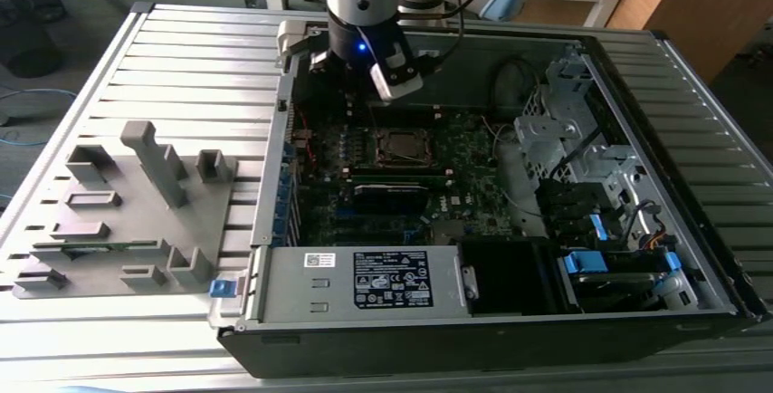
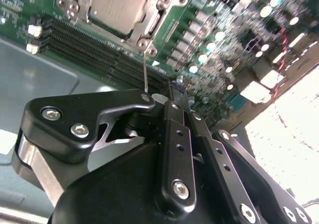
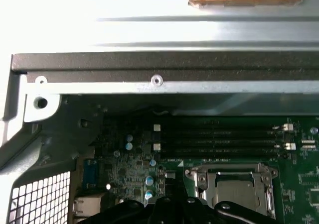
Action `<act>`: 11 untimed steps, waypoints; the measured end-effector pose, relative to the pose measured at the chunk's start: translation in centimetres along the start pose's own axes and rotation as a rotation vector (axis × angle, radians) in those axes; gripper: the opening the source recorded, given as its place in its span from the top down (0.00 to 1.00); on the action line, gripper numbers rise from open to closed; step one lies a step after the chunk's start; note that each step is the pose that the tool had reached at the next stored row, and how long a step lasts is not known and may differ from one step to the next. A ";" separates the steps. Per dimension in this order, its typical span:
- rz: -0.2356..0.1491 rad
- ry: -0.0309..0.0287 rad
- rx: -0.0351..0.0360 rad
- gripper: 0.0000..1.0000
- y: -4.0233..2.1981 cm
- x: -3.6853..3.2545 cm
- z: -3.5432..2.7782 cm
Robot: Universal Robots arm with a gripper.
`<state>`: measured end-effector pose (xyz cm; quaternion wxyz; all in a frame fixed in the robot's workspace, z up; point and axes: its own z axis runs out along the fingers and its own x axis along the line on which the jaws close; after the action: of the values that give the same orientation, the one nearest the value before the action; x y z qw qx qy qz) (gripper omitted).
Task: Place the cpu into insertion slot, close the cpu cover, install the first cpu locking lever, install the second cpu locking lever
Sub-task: 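Install the first cpu locking lever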
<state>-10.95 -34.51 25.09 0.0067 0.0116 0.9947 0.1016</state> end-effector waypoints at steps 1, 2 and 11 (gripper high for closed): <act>0.000 0.0003 -0.0119 0.89 -0.01 0.00 0.00; 0.000 0.0003 -0.0188 0.89 -0.02 0.00 0.00; 0.000 0.0007 -0.0358 0.89 -0.01 0.03 -0.03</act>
<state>-10.97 -34.53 25.12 0.0065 0.0116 0.9928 0.1194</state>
